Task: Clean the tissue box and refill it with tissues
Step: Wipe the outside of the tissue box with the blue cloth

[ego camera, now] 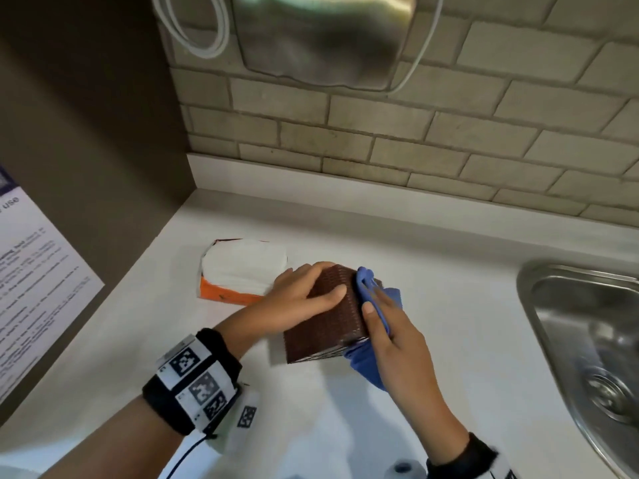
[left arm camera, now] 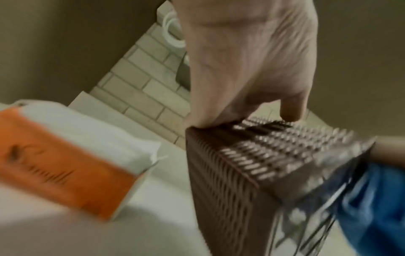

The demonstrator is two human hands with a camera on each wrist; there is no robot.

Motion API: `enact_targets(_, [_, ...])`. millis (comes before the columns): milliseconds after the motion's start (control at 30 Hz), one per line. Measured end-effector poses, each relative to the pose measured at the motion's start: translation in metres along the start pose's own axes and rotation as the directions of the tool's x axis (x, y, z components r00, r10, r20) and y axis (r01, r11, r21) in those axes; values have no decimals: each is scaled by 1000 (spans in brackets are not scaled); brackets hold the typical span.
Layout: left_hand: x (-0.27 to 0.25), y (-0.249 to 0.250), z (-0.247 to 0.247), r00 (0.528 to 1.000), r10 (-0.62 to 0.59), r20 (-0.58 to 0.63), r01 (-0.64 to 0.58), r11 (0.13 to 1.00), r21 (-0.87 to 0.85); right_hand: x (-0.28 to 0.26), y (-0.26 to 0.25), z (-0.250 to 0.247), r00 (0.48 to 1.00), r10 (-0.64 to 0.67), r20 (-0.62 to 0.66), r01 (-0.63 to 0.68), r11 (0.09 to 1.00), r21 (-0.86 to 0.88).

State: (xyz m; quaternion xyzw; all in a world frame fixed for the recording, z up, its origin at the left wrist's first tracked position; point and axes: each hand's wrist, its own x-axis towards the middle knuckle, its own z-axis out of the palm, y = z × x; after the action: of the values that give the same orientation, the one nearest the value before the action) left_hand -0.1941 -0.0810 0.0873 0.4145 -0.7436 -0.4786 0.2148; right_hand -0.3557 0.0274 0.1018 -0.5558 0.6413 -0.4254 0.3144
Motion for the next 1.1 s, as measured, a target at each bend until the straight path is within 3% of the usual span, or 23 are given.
enact_targets(67, [-3, -7, 10, 1000, 16, 3, -15, 975, -223, -4, 1, 5, 991, -131, 24, 133, 986, -96])
enact_targets(133, [-6, -13, 16, 999, 8, 38, 7, 929, -370, 0, 12, 1, 982, -181, 45, 186, 971, -148])
enact_targets(233, [-8, -20, 16, 1000, 8, 10, -2, 887, -461, 17, 41, -18, 995, -92, -31, 82, 970, -230])
enact_targets(300, [-8, -21, 17, 1000, 5, -2, -5, 881, -473, 21, 48, -23, 997, -8, -72, -9, 970, -241])
enact_targets(400, [-6, -23, 19, 1000, 16, 1, -13, 879, -476, 11, 29, -2, 991, -132, 20, 131, 935, -331])
enact_targets(500, [-8, -29, 20, 1000, 21, -9, -23, 860, -509, 3, 22, 7, 976, -198, 93, 216, 936, -279])
enact_targets(667, [-10, -30, 21, 1000, 10, -25, -21, 866, -500, 24, 46, -17, 997, -73, -34, 59, 951, -304])
enact_targets(767, [-7, -25, 22, 999, 19, -31, -32, 870, -492, 9, 23, 1, 983, -166, 84, 185, 924, -334])
enact_targets(867, [-10, -26, 23, 999, 32, -35, -46, 860, -508, 9, 21, 2, 964, -207, 168, 246, 934, -258])
enact_targets(1033, [-15, -26, 26, 998, 39, -48, -58, 859, -508, 31, 44, -30, 1000, 5, 29, 5, 941, -339])
enact_targets(1100, [-13, -23, 25, 998, 45, -45, -61, 871, -487, 19, 32, -20, 992, -89, 94, 118, 922, -369])
